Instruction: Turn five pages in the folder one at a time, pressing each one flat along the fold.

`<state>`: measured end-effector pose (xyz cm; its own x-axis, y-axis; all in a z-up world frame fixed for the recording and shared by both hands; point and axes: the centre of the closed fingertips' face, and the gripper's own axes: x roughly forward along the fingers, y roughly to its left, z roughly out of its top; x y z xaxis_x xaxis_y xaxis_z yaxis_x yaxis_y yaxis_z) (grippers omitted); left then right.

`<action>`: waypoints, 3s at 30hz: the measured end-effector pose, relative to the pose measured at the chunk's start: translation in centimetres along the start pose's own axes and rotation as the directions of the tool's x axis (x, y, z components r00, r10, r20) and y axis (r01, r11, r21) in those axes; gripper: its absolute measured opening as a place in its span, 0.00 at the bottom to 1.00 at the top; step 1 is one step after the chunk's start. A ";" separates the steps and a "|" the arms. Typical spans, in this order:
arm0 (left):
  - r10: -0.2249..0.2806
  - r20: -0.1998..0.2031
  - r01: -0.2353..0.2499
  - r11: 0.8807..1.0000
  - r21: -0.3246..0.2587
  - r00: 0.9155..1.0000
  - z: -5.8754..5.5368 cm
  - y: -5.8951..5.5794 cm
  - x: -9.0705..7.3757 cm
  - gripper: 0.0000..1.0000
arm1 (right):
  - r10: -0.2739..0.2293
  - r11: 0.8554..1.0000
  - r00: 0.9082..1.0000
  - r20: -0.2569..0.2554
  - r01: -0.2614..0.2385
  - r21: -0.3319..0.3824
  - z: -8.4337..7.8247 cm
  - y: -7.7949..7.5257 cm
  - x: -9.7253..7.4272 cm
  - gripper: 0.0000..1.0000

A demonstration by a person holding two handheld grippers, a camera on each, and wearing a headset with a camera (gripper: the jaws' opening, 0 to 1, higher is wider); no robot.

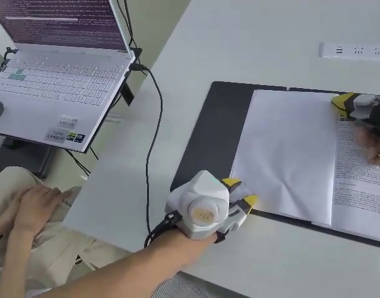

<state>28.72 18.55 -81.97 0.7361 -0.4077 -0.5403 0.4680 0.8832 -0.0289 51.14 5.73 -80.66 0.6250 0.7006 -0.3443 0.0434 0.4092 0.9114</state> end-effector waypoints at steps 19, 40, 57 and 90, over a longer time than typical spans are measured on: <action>0.007 0.001 -0.007 1.000 -0.012 1.000 0.1 -0.1 -0.1 0.22 | 0.028 1.000 0.997 -0.076 -0.028 0.007 -3.6 0.0 -2.8 0.00; 0.008 0.012 -0.008 1.000 -0.013 1.000 0.0 -0.2 -0.2 0.22 | 0.044 0.999 0.990 -0.135 -0.046 -0.012 -6.4 -0.2 -5.2 0.00; 0.008 0.015 -0.008 1.000 -0.011 1.000 0.1 -0.2 -0.1 0.22 | 0.071 0.997 0.972 -0.225 -0.076 -0.013 -10.1 -0.3 -7.9 0.00; 0.010 0.019 -0.010 1.000 -0.007 1.000 0.1 -0.1 -0.2 0.22 | 0.081 0.996 0.950 -0.303 -0.088 -0.012 -16.6 -0.8 -12.8 0.00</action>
<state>28.59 18.54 -81.77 0.7502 -0.4028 -0.5244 0.4568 0.8891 -0.0295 30.13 6.14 -80.71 0.3607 0.8754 -0.3218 -0.0210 0.3525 0.9356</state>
